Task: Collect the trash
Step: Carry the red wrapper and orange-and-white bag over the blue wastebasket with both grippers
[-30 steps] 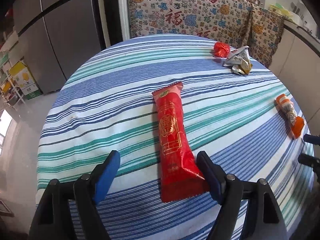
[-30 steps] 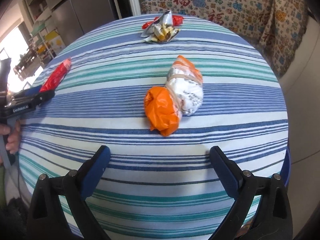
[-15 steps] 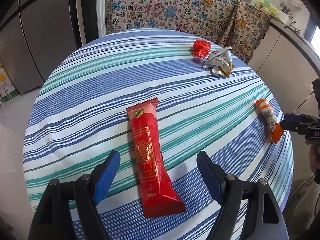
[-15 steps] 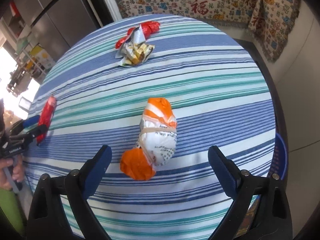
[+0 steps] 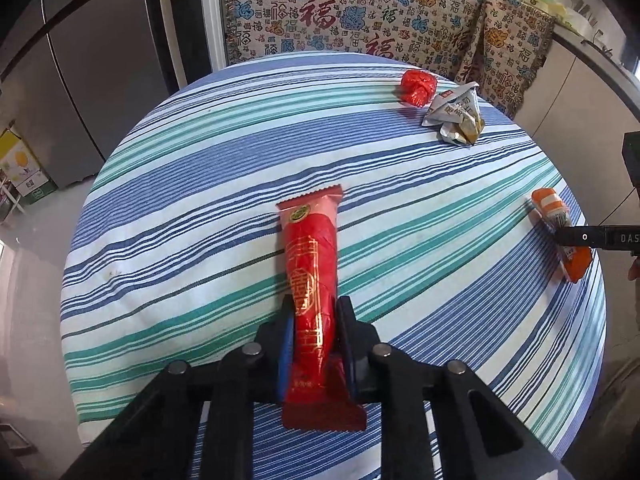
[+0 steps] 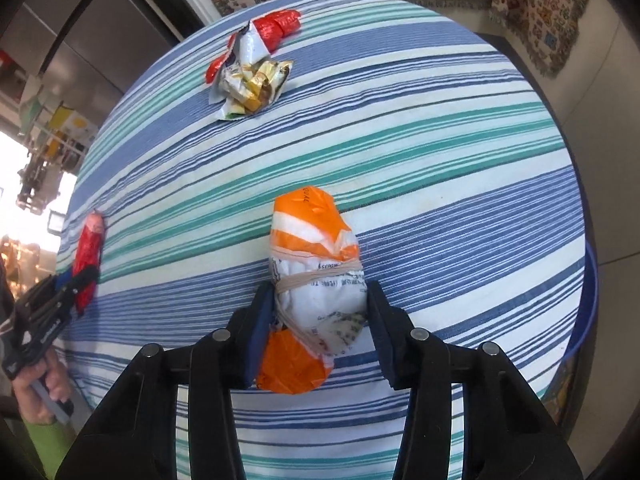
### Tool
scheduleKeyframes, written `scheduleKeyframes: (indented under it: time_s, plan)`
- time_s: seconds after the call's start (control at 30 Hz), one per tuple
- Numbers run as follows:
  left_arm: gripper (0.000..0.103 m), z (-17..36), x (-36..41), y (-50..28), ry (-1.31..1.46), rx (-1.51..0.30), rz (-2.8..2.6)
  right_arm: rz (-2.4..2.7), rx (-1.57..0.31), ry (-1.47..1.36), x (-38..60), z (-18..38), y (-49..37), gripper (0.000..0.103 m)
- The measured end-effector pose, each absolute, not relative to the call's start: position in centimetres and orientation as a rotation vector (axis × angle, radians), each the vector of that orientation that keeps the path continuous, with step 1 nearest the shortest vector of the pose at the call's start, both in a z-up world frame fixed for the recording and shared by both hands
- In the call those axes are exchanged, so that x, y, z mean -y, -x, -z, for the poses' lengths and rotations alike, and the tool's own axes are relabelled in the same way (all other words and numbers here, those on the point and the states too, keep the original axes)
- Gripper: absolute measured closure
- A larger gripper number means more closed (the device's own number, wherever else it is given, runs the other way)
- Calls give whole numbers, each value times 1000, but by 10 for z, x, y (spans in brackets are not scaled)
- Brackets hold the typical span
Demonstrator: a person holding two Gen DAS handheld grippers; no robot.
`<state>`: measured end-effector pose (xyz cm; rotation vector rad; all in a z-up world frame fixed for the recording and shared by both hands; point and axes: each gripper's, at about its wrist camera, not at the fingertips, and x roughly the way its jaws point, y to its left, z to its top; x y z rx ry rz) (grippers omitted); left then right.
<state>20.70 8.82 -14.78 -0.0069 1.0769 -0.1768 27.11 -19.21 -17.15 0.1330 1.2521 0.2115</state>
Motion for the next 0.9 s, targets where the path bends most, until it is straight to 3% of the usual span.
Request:
scheduleKeyframes:
  time_s: [0.47,0.9]
  plan:
    - [87,104,-23,-184,68,-994,365,-283,-1123,-86,210,122,-219,56]
    - [87,65,177,-171,-16,-965,697,-59,-1045,-185,378,97,-168,56]
